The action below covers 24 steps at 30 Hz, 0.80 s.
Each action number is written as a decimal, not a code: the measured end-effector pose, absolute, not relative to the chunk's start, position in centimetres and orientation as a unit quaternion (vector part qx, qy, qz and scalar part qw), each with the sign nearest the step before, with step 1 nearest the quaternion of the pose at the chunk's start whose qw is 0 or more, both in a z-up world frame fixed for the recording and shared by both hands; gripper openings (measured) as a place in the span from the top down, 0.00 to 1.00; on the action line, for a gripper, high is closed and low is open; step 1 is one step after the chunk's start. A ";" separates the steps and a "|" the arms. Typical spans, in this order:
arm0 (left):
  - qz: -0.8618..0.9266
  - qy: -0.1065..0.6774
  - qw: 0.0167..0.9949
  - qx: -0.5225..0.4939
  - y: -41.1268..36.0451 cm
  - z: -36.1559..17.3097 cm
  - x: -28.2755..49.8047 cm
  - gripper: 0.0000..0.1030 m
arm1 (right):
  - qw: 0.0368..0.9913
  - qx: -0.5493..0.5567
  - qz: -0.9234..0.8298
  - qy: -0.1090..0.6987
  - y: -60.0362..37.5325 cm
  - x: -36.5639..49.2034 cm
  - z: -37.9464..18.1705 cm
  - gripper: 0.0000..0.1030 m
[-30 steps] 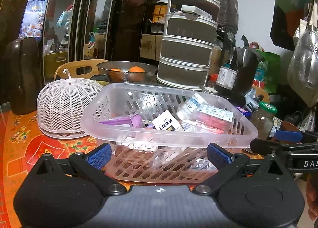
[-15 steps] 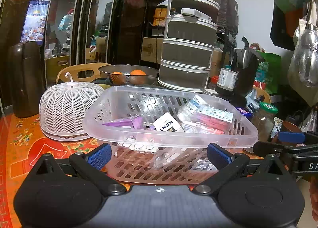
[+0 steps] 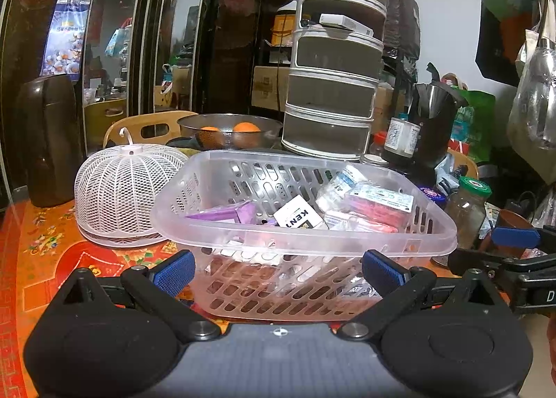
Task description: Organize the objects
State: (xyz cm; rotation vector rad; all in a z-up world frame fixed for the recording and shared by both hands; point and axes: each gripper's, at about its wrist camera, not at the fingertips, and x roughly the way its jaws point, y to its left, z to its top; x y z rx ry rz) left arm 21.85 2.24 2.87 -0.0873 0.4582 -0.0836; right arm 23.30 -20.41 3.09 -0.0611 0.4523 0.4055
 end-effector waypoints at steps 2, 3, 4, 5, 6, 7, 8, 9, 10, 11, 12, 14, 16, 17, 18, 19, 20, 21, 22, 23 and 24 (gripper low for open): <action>-0.041 0.227 0.972 -0.044 2.3 2.9 21.8 0.00 | 0.954 -0.027 0.200 0.222 -20.5 23.3 3.1 0.00; -0.040 0.227 0.972 -0.044 2.3 2.9 21.8 0.00 | 0.954 -0.026 0.201 0.222 -20.5 23.2 3.1 0.00; -0.039 0.227 0.972 -0.043 2.3 2.9 21.8 0.00 | 0.954 -0.025 0.201 0.222 -20.5 23.2 3.1 0.00; -0.038 0.227 0.972 -0.043 2.4 2.8 21.9 0.00 | 0.954 -0.024 0.202 0.222 -20.6 23.3 3.0 0.00; -0.037 0.227 0.972 -0.044 2.4 2.8 21.9 0.00 | 0.953 -0.023 0.202 0.223 -20.6 23.3 3.1 0.00; -0.037 0.228 0.972 -0.045 2.5 2.8 21.9 0.00 | 0.953 -0.020 0.202 0.224 -20.7 23.4 3.1 0.00; -0.038 0.228 0.972 -0.046 2.5 2.8 21.9 0.00 | 0.953 -0.017 0.203 0.224 -20.7 23.4 3.1 0.00; -0.037 0.228 0.972 -0.045 2.5 2.8 21.9 0.00 | 0.953 -0.015 0.203 0.224 -20.8 23.4 3.1 0.00; -0.037 0.228 0.972 -0.045 2.5 2.8 21.9 0.00 | 0.953 -0.015 0.203 0.224 -20.8 23.4 3.1 0.00; -0.038 0.228 0.972 -0.045 2.5 2.8 21.9 0.00 | 0.953 -0.016 0.202 0.224 -20.8 23.4 3.1 0.00; -0.038 0.228 0.972 -0.045 2.5 2.8 21.9 0.00 | 0.953 -0.016 0.202 0.224 -20.8 23.3 3.1 0.00; -0.039 0.229 0.972 -0.044 2.5 2.8 21.9 0.00 | 0.954 -0.016 0.201 0.223 -20.9 23.3 3.1 0.00; -0.038 0.229 0.972 -0.044 2.5 2.7 21.9 0.00 | 0.954 -0.016 0.202 0.222 -20.9 23.3 3.2 0.00; -0.038 0.229 0.972 -0.044 2.5 2.7 21.9 0.00 | 0.954 -0.016 0.202 0.222 -20.9 23.3 3.2 0.00; -0.039 0.229 0.972 -0.044 2.5 2.7 21.9 0.00 | 0.954 -0.016 0.202 0.222 -20.9 23.3 3.2 0.00; -0.038 0.229 0.972 -0.044 2.5 2.7 21.9 0.00 | 0.954 -0.016 0.202 0.222 -20.9 23.3 3.2 0.00; -0.038 0.229 0.972 -0.044 2.5 2.7 21.9 0.00 | 0.954 -0.017 0.203 0.222 -20.9 23.3 3.2 0.00; -0.039 0.229 0.972 -0.044 2.5 2.7 21.9 0.00 | 0.953 -0.017 0.203 0.222 -20.9 23.3 3.2 0.00; -0.039 0.230 0.971 -0.044 2.4 2.7 22.0 0.00 | 0.953 -0.017 0.203 0.222 -20.9 23.3 3.2 0.00; -0.039 0.230 0.971 -0.043 2.4 2.7 22.0 0.00 | 0.953 -0.018 0.204 0.222 -20.9 23.3 3.2 0.00; -0.039 0.230 0.971 -0.043 2.3 2.6 22.0 0.00 | 0.953 -0.017 0.204 0.222 -20.9 23.3 3.2 0.00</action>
